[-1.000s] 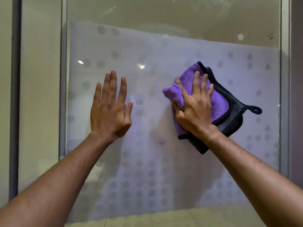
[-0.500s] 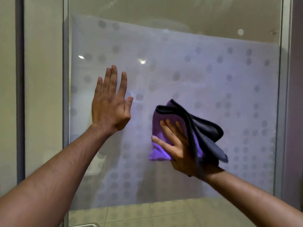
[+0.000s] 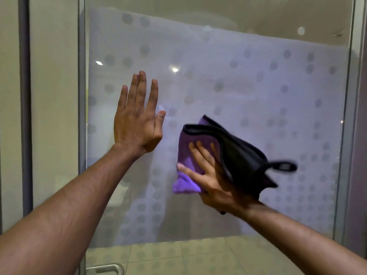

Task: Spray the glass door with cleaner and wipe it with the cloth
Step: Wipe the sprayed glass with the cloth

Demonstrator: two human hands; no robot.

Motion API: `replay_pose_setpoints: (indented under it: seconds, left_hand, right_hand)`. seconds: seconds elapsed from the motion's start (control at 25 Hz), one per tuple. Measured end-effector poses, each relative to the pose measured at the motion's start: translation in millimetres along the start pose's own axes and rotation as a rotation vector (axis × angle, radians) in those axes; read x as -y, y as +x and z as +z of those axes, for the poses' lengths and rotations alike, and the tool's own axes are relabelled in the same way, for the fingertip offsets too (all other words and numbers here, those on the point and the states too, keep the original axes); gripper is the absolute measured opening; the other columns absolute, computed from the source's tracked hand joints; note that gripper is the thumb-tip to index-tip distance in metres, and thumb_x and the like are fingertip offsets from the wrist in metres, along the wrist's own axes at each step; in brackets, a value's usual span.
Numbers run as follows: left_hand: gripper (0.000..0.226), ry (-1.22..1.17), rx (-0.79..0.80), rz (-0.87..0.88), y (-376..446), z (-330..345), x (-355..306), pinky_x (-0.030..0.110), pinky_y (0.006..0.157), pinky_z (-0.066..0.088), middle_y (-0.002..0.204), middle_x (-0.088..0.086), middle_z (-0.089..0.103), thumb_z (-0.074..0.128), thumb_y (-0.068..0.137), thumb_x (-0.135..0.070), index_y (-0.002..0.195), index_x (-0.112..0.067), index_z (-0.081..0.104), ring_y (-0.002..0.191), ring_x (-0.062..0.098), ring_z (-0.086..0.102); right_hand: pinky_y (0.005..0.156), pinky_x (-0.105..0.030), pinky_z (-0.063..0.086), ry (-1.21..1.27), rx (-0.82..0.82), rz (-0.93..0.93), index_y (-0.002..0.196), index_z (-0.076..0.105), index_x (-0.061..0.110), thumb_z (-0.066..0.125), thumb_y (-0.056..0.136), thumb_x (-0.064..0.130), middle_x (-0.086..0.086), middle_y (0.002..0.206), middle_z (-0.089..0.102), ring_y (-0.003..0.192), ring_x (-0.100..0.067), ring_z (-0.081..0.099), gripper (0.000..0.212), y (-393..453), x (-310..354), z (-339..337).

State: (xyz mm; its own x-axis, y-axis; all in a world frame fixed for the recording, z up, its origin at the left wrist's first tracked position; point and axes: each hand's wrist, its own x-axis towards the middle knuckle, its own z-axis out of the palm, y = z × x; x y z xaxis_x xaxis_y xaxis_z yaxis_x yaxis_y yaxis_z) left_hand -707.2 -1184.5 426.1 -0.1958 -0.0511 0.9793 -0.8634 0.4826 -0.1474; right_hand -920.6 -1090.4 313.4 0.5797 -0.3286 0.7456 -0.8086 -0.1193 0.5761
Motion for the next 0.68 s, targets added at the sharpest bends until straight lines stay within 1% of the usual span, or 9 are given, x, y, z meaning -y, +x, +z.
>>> replay_pose_setpoints:
  seconds: [0.08,0.16,0.24,0.28,0.32,0.44,0.52,0.6,0.68]
  left_hand:
    - [0.072,-0.003,0.003,-0.001,-1,-1,1,0.044,0.123,0.001,0.164,0.016,-0.002,0.026,0.096,-0.045,0.156,-0.012,0.004,0.152,0.026,-0.004]
    - [0.071,-0.009,0.008,0.000,-1,-2,0,0.043,0.123,0.000,0.164,0.016,-0.003,0.026,0.096,-0.044,0.156,-0.012,0.003,0.152,0.026,-0.005]
    - [0.071,-0.006,0.010,-0.007,-1,-2,0,0.044,0.123,0.001,0.164,0.016,-0.004,0.026,0.096,-0.043,0.156,-0.012,0.002,0.152,0.025,-0.006]
    - [0.071,-0.003,0.010,-0.010,0,-1,-1,0.044,0.123,0.001,0.164,0.016,-0.004,0.025,0.096,-0.043,0.156,-0.012,0.002,0.152,0.025,-0.006]
    - [0.071,-0.003,0.008,-0.011,0,-1,-2,0.044,0.123,0.002,0.164,0.016,-0.004,0.025,0.096,-0.042,0.156,-0.012,0.002,0.152,0.025,-0.006]
    - [0.071,-0.015,0.000,-0.008,-1,1,-2,0.044,0.123,0.001,0.164,0.016,-0.004,0.024,0.095,-0.043,0.156,-0.012,0.002,0.152,0.025,-0.006]
    - [0.072,-0.018,-0.001,-0.010,-1,1,-1,0.044,0.123,0.001,0.164,0.015,-0.005,0.023,0.095,-0.044,0.156,-0.013,0.002,0.152,0.024,-0.006]
    - [0.072,-0.021,-0.003,-0.010,0,1,0,0.044,0.123,0.001,0.164,0.015,-0.005,0.023,0.095,-0.044,0.156,-0.013,0.002,0.152,0.024,-0.007]
    - [0.072,-0.017,-0.004,-0.012,-1,1,-1,0.044,0.123,0.001,0.164,0.015,-0.005,0.024,0.095,-0.043,0.156,-0.013,0.002,0.152,0.024,-0.007]
  right_hand:
    - [0.123,-0.053,0.005,-0.062,0.075,-0.105,0.150,0.038,0.026,0.035,0.099,0.024,-0.021,0.158,0.023,0.149,-0.038,0.016,0.051,-28,-16,-8]
    - [0.121,-0.052,0.005,-0.084,0.063,-0.106,0.147,0.043,0.021,0.043,0.098,0.028,-0.021,0.153,0.028,0.145,-0.042,0.025,0.049,-40,-43,-15]
    - [0.116,-0.060,0.018,-0.047,-0.078,0.079,0.135,0.059,0.013,0.057,0.086,0.006,-0.028,0.147,0.037,0.137,-0.050,0.037,0.050,-33,-56,-15]
    - [0.114,-0.061,0.021,-0.036,-0.137,0.190,0.131,0.063,0.011,0.061,0.076,-0.002,-0.030,0.146,0.040,0.136,-0.050,0.038,0.057,-26,-55,-13]
    - [0.115,-0.060,0.020,-0.032,-0.169,0.265,0.131,0.064,0.010,0.060,0.069,-0.003,-0.032,0.146,0.040,0.137,-0.048,0.038,0.063,-22,-51,-11]
    - [0.121,-0.054,0.007,-0.011,-0.150,0.302,0.144,0.046,0.012,0.064,0.067,0.013,-0.028,0.153,0.032,0.145,-0.042,0.026,0.079,-18,-46,-13]
    - [0.120,-0.061,0.008,-0.056,-0.142,0.348,0.151,0.037,0.014,0.071,0.070,0.037,-0.028,0.158,0.022,0.148,-0.044,0.016,0.090,-13,-63,-23]
    - [0.117,-0.066,0.004,-0.173,-0.110,0.453,0.153,0.033,0.023,0.063,0.071,0.063,-0.028,0.161,0.014,0.148,-0.050,0.008,0.096,-7,-73,-27]
    - [0.112,-0.072,0.005,-0.208,-0.092,0.524,0.152,0.032,0.032,0.056,0.072,0.068,-0.028,0.162,0.011,0.147,-0.053,0.004,0.091,-2,-69,-23]
